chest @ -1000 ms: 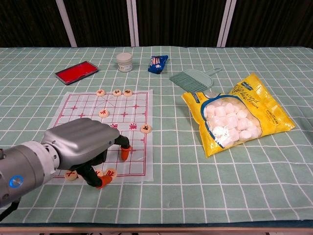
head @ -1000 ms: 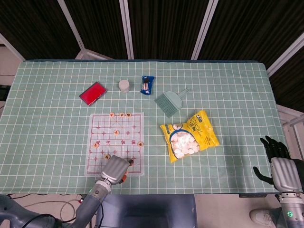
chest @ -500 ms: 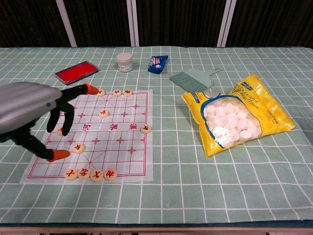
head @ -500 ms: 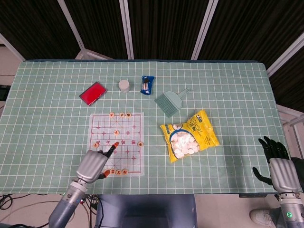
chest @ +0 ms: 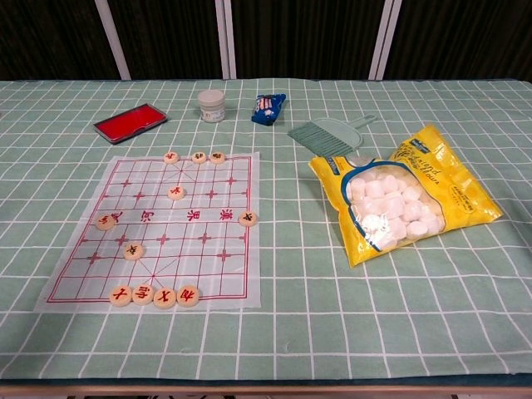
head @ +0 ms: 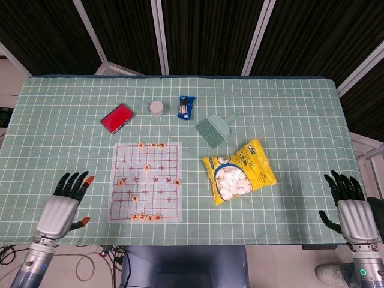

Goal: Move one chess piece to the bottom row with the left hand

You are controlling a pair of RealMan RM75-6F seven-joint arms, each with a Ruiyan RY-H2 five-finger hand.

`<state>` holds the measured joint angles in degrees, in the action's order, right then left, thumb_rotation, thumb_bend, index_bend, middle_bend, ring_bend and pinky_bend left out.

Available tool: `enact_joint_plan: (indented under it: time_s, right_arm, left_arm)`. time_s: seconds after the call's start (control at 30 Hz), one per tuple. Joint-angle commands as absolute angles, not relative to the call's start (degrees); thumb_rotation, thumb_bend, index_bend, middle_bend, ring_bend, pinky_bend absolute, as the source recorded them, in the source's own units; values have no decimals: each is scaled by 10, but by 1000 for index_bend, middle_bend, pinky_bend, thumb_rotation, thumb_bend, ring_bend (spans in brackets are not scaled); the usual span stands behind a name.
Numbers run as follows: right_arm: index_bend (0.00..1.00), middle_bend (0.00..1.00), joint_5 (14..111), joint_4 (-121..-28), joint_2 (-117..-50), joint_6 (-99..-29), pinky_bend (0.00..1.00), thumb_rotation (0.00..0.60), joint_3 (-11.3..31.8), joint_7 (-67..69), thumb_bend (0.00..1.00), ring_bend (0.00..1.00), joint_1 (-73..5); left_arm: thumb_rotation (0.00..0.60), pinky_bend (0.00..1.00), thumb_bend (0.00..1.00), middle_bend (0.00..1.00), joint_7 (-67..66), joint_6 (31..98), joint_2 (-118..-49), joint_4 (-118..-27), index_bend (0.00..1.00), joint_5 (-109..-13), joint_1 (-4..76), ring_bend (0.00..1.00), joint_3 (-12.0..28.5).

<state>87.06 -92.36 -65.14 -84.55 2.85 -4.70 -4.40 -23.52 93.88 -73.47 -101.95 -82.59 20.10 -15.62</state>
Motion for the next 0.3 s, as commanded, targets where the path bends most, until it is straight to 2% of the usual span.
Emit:
enact_joint_plan:
  time_s: [0.03,0.3]
  right_arm:
    - [0,0,878,-917,-654,-853,0,600,28,-49,343,0,-43]
    - [0,0,897,-900,-664,-880,0,600,31,-52,344,0,-39]
  left_arm:
    - [600,0,24,0,-173,951,-712,-972,0,-848,171,0,-148]
    - [600,0,25,0,-174,948,-707,-963,0,-863,148,0,-127]
